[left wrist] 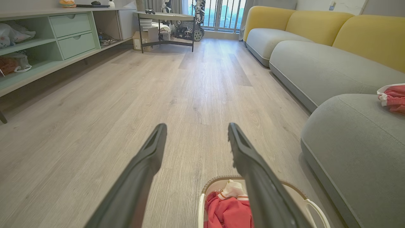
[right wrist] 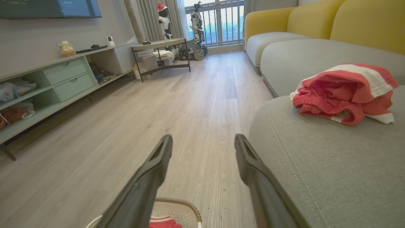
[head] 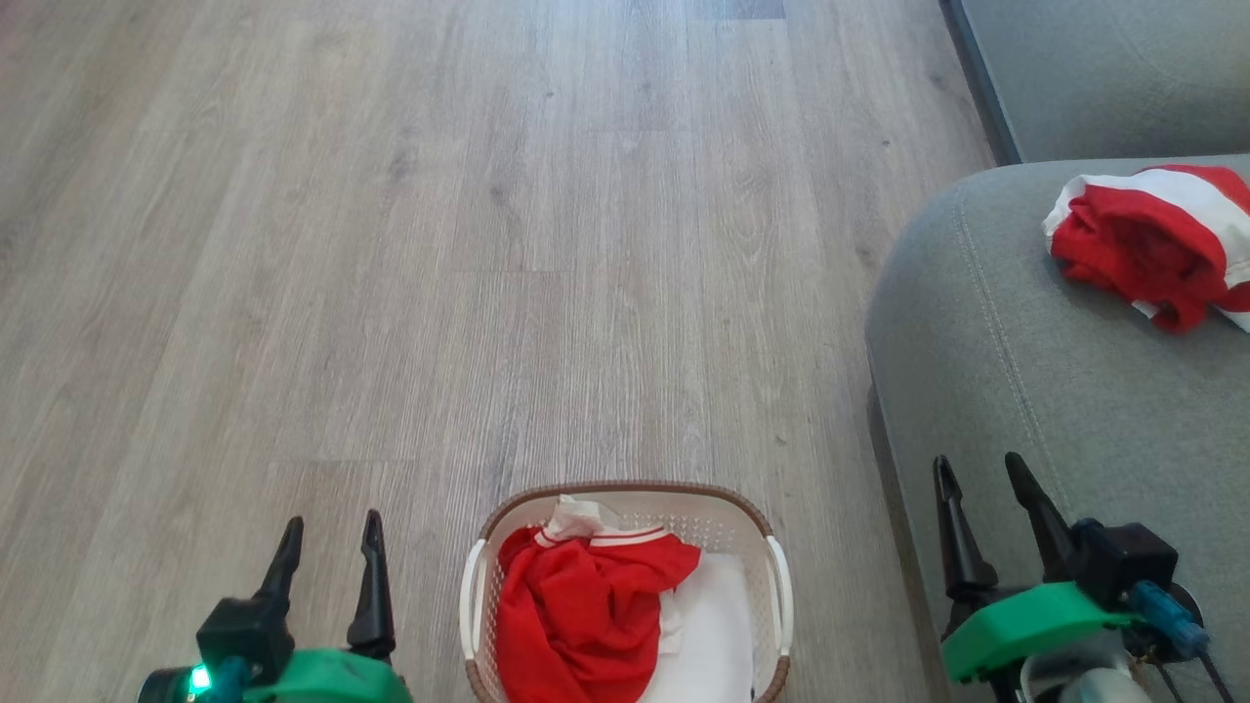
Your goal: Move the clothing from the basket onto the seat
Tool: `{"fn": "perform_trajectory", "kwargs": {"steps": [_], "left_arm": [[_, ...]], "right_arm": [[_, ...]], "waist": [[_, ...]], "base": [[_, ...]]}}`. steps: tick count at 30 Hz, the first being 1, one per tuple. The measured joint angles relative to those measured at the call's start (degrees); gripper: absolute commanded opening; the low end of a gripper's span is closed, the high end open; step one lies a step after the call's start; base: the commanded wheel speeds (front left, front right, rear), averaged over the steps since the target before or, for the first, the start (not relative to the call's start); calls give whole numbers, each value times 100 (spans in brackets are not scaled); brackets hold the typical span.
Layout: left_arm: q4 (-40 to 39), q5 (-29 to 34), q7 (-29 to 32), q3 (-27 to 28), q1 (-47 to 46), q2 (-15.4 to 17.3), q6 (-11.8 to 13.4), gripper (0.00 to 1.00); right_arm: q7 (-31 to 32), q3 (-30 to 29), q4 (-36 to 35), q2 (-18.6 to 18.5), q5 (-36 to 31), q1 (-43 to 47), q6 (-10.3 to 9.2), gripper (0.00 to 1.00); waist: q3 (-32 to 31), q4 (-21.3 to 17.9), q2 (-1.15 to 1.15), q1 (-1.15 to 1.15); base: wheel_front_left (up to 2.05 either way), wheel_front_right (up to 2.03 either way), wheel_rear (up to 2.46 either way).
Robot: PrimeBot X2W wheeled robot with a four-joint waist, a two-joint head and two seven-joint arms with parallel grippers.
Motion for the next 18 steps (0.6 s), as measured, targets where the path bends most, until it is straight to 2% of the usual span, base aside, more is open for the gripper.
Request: {"fn": "perform_trajectory", "kwargs": {"steps": [18], "left_arm": [[349,341,0,-46,-35,-124,-264,100]], "right_arm": [[0,-123,-140,10,-74,12,0,100]], "waist": [[226,-76,0,0]], "base": [[0,0,0]]}}
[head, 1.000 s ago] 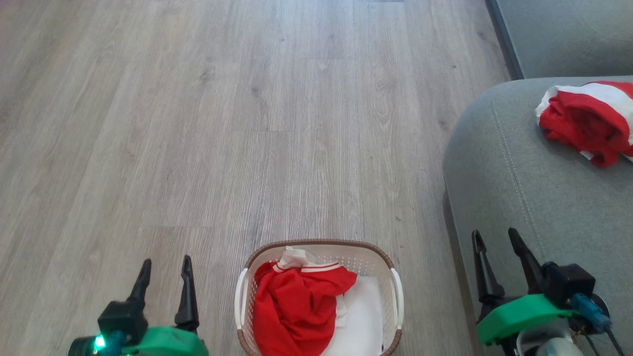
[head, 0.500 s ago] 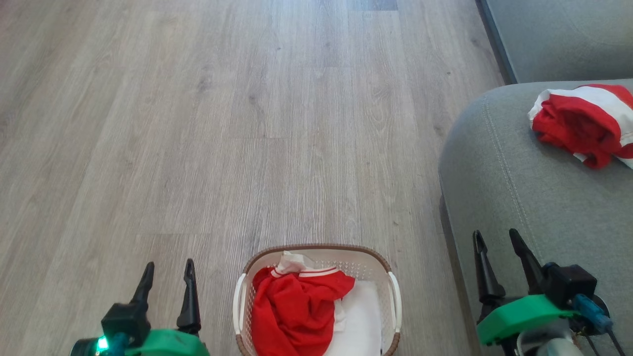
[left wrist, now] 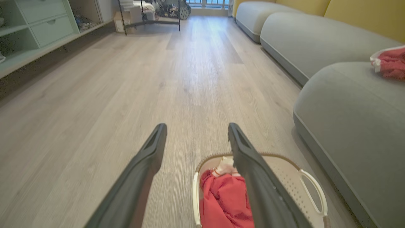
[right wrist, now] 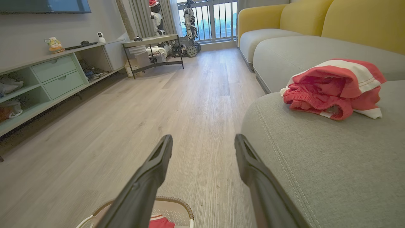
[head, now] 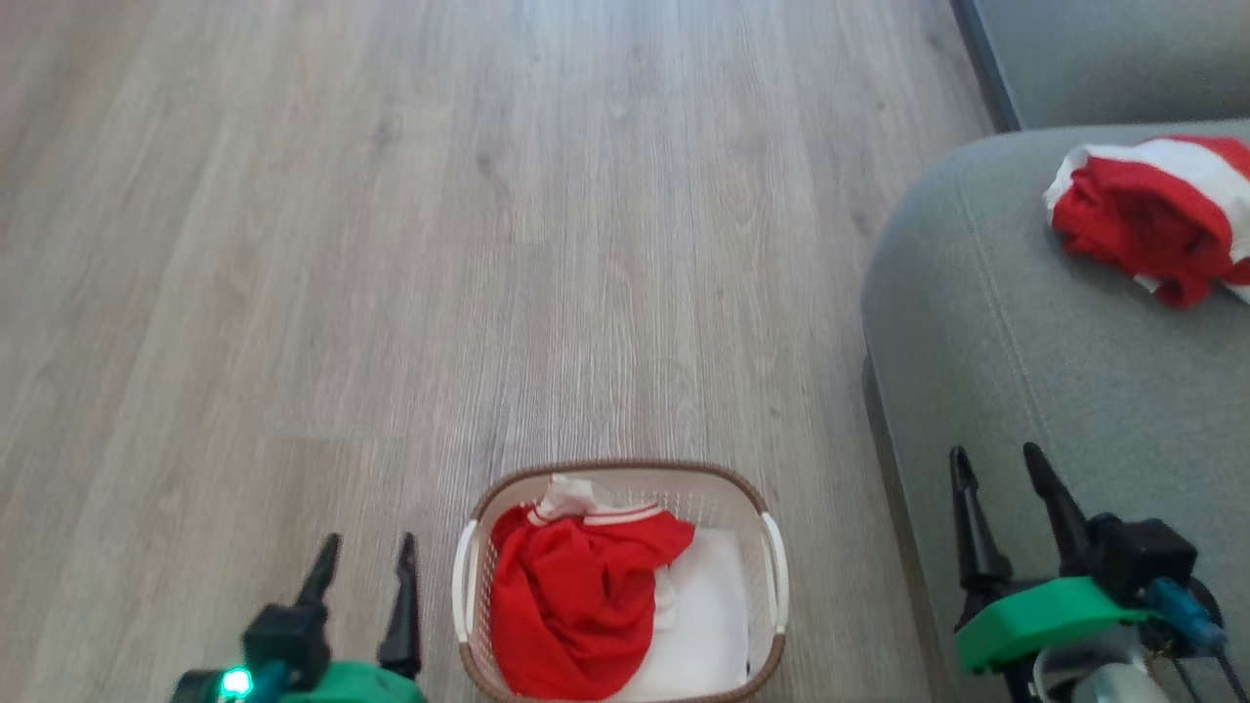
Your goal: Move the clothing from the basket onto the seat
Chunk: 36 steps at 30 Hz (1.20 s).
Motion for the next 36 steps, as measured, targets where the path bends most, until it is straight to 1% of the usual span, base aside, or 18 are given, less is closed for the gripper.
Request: {"fn": "perform_trajectory", "kwargs": {"steps": [4,9,14,17,19,22,26,27,31,34,36], "left_arm": [[439,160,0,-245,-297,-14,-152,100],[1134,271,0,-594,-1199,-102,-299,100],[2068,370,0,-991,-1971,-212,-394,100],[2653,416,0,-1235,-2388,-235,-402,100],[3033,426,0,-1369,-2694,-243,-398,100],[3684,770,5,-1694,-3229,-254,-332,100],[4395,751,11,-1792,-3804,-285,-224,100],[4658,751,11,-1824,-4021,-288,-172,100],[5092,753,10,-1851,-4418,-288,-126,100],[5333,753,10,-1859,-4688,-288,-35,100],[5476,753,9,-1861,-4838,-288,-33,100]], "right_arm": [[0,-116,-187,3,-99,-44,0,100],[0,-244,-438,7,-190,-346,0,100],[0,-266,-720,7,-283,-757,0,100],[0,-280,-831,7,-283,-983,0,100],[0,-265,-926,7,-283,-1099,0,100],[0,-202,-1102,5,-282,-1306,0,100],[-1,-158,-1308,5,-281,-1610,0,100],[-1,-146,-1373,5,-279,-1706,0,100],[-1,-104,-1477,4,-226,-1806,0,100],[-1,-64,-1513,4,-183,-1863,0,100],[-1,-33,-1532,5,-143,-1932,0,100]], "waist": [[281,-37,0,0],[801,-116,0,0],[1416,-255,0,1],[1808,-371,0,1],[2066,-454,0,1],[2451,-589,0,1],[2932,-776,0,2],[3154,-866,0,2],[3562,-1027,-1,2],[3835,-1130,0,2],[3996,-1194,0,2]], "base": [[0,0,0],[0,0,0],[0,0,0],[0,0,0],[0,0,0],[0,0,0],[0,0,0],[0,0,0],[0,0,0],[0,0,0],[0,0,0]]}}
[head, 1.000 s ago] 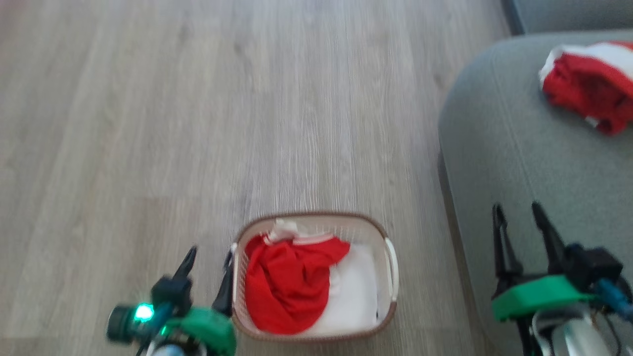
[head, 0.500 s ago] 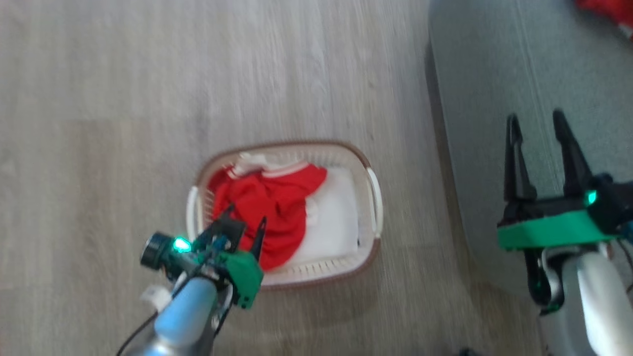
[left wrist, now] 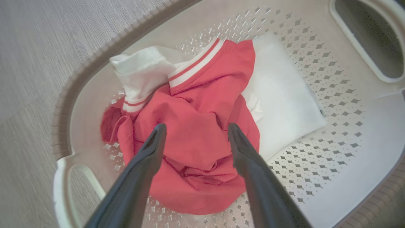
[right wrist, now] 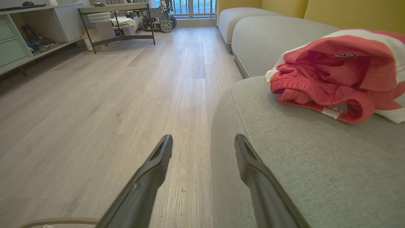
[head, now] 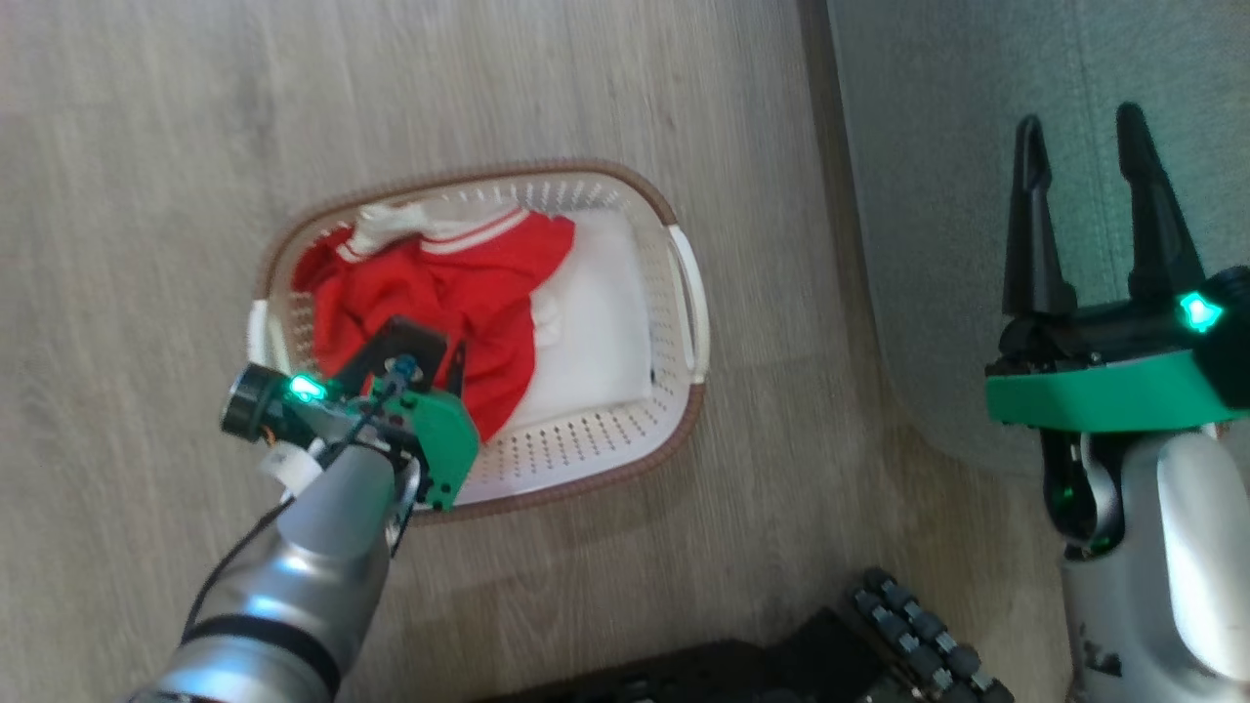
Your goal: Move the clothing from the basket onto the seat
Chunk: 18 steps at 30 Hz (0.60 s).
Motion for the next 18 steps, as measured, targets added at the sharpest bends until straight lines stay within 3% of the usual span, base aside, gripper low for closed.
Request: {"fn": "perform_trajectory", "kwargs": {"steps": [6,16,18], "left_arm": [[222,-2,0,3,-329,20,75,100],[388,-103,55,43,-573,120,405,100],[419,-105,76,42,-573,122,441,45]], "right_arm": [[0,70,-64,-1,69,-182,0,100],[0,176,-110,-1,121,-344,0,100],[0,198,-110,-1,163,-343,0,100]], "waist": [[407,-153,0,0],[704,-331,0,-1],[720,-357,0,-1]], "base": [[0,0,0],[0,0,0],[0,0,0]]}}
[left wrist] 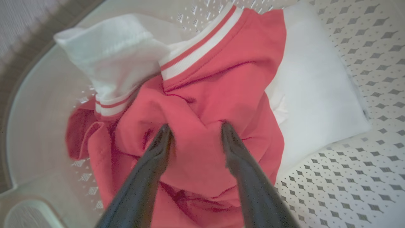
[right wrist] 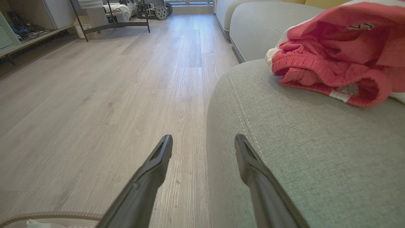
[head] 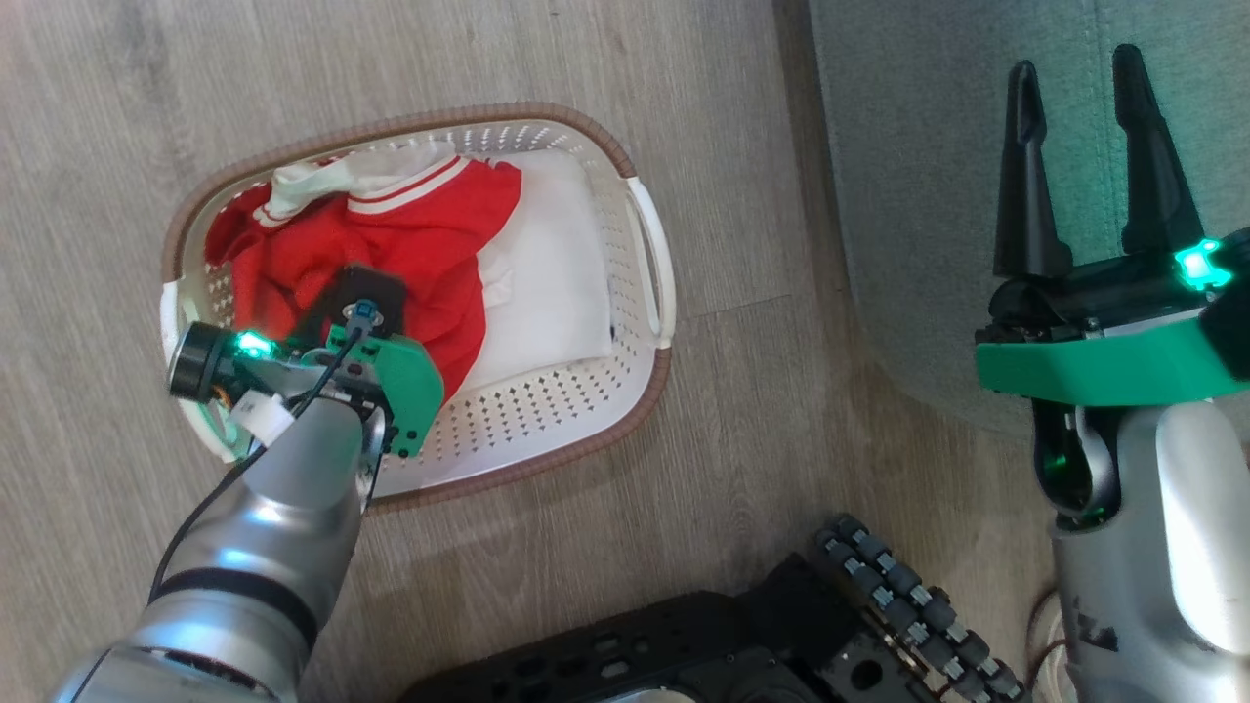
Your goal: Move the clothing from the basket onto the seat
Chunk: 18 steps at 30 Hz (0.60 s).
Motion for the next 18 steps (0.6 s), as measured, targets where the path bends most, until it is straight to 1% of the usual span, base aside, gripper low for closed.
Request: {"fn": "perform_trajectory", "kwargs": {"steps": [1,3,10,16,18], "left_arm": [[14,-27,1,0,0,0,9,33],[41,-90,0,5,0,-1,37,0],[67,-197,-26,-5,10,-19,45,0],[-104,-331,-79,-30,208,-63,-116,0],[-276,-444,-78,-18,380,-86,-234,0]], "right_arm": [[0,5,1,0,1,0,0,100],[0,12,1,1,1,-1,0,100],[-1,-14,79,0,-10,7,0,100],[-1,-37,318,0,-89,32,0,100],[-1,-42,404,1,-123,56,0,100]], "waist": [[5,-12,0,0],[3,-37,0,0],[-162,-25,0,0],[-546,100,0,0],[-731,157,0,0]], "base": [[0,0,0],[0,0,0],[0,0,0],[0,0,0],[0,0,0]]}}
